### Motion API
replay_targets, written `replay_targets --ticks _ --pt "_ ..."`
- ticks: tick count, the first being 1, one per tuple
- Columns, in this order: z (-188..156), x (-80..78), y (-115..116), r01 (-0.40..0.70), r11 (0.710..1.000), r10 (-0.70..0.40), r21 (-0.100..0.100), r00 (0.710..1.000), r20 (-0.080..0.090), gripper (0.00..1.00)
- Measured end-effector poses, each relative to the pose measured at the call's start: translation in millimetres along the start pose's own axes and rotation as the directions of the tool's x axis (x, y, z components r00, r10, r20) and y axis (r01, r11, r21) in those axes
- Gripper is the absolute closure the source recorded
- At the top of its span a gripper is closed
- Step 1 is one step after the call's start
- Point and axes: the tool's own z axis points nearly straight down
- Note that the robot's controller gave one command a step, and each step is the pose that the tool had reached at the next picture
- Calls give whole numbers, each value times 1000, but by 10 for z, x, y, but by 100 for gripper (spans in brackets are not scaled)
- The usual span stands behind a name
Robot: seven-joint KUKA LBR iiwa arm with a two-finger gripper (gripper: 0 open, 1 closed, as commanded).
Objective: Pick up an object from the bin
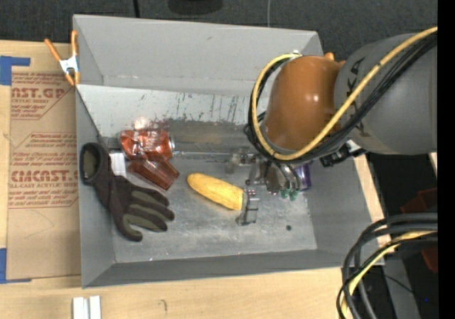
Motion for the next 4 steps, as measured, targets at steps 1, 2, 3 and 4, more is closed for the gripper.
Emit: replay_targets --ticks 1,2,3,4 --pt "-44 -18 -1 0 1000 0 0 1000 8 0" --pt "361 -63 94 -128 992 128 -1 992 7 100" --pt "361 -64 92 -129 992 129 -1 992 7 0" --pt "361 -64 92 -129 992 129 -1 992 7 0"
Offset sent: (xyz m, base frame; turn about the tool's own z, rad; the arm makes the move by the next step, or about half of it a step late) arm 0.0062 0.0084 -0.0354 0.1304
